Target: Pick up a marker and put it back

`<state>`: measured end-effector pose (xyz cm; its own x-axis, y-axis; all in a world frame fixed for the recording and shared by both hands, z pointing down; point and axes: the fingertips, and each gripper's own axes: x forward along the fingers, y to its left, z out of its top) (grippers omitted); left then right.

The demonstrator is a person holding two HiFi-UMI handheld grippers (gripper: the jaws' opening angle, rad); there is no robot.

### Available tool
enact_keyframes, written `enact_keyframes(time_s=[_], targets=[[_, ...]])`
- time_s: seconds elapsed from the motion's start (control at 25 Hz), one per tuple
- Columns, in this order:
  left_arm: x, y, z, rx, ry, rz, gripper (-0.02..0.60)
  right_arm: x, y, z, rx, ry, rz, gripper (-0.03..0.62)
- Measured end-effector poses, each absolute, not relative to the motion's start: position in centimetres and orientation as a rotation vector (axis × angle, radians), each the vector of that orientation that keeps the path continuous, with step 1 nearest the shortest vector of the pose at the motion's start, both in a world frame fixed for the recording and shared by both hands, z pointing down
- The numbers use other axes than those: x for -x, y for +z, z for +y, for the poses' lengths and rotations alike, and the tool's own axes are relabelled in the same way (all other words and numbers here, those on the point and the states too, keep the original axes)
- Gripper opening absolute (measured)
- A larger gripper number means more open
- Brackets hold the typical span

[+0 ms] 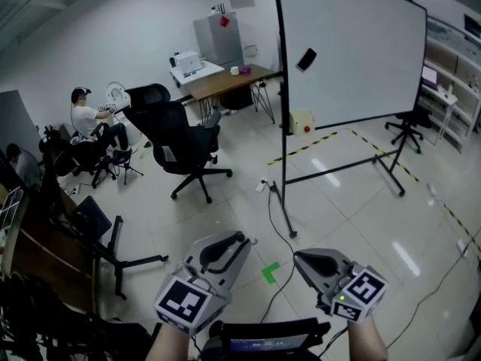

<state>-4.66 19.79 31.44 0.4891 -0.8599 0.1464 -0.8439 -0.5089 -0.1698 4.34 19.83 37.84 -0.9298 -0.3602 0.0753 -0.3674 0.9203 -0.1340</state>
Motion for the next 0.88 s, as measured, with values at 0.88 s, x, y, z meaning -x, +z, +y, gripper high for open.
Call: enact_keyframes(time_s=[0.88], targets=[[22.1,31.5,31.4,2.706,-0.150,1.487,0.063,14.5,36.2,31.3,-0.563,0.038,-2.940,0.012]])
